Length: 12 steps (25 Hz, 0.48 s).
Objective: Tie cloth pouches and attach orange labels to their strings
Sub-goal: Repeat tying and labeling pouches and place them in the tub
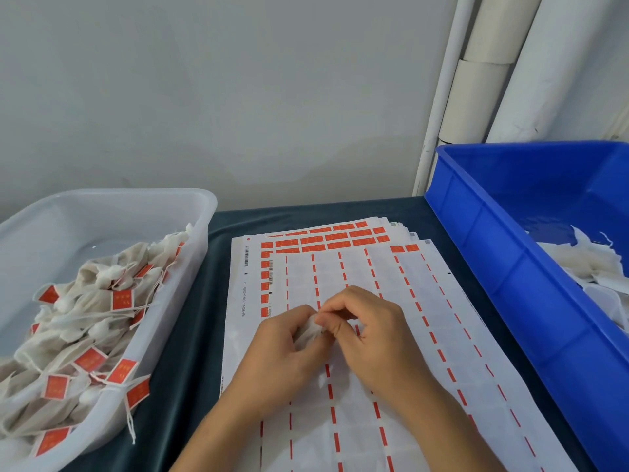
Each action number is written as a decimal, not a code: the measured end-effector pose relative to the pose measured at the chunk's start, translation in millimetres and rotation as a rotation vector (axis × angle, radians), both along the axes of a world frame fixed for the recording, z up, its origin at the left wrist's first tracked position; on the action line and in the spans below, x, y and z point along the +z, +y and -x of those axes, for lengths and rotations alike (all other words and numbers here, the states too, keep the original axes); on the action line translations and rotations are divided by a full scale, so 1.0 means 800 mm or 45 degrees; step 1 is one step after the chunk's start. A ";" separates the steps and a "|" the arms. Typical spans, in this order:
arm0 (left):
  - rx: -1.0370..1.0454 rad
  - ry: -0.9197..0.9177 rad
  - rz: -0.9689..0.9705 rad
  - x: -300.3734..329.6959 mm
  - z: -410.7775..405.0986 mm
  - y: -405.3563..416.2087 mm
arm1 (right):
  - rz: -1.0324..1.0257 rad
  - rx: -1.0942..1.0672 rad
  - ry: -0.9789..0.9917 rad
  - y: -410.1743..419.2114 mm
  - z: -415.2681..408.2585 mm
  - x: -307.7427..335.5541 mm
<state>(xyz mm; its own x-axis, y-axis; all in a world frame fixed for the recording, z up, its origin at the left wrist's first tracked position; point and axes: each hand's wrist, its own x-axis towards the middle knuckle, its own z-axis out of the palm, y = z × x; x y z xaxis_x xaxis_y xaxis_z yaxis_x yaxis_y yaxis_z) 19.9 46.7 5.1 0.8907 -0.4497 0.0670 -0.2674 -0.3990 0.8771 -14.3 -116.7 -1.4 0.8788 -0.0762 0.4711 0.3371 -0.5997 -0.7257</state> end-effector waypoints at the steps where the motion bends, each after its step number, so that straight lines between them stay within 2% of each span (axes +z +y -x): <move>1: 0.042 -0.023 -0.014 -0.001 0.000 0.000 | -0.011 -0.020 0.007 -0.001 0.001 0.001; 5: 0.128 -0.052 -0.023 -0.001 0.004 -0.005 | -0.064 -0.027 0.036 0.000 0.001 0.004; 12: 0.099 -0.084 -0.136 -0.003 0.005 -0.005 | -0.167 -0.066 0.162 -0.004 0.000 0.002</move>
<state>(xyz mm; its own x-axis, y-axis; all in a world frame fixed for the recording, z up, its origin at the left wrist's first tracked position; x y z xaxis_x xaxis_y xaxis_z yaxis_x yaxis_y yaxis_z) 16.2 42.4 2.7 0.9184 -0.3871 0.0819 -0.2875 -0.5106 0.8103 -14.2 -120.1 0.0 0.9239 -0.1765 0.3395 0.2087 -0.5112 -0.8337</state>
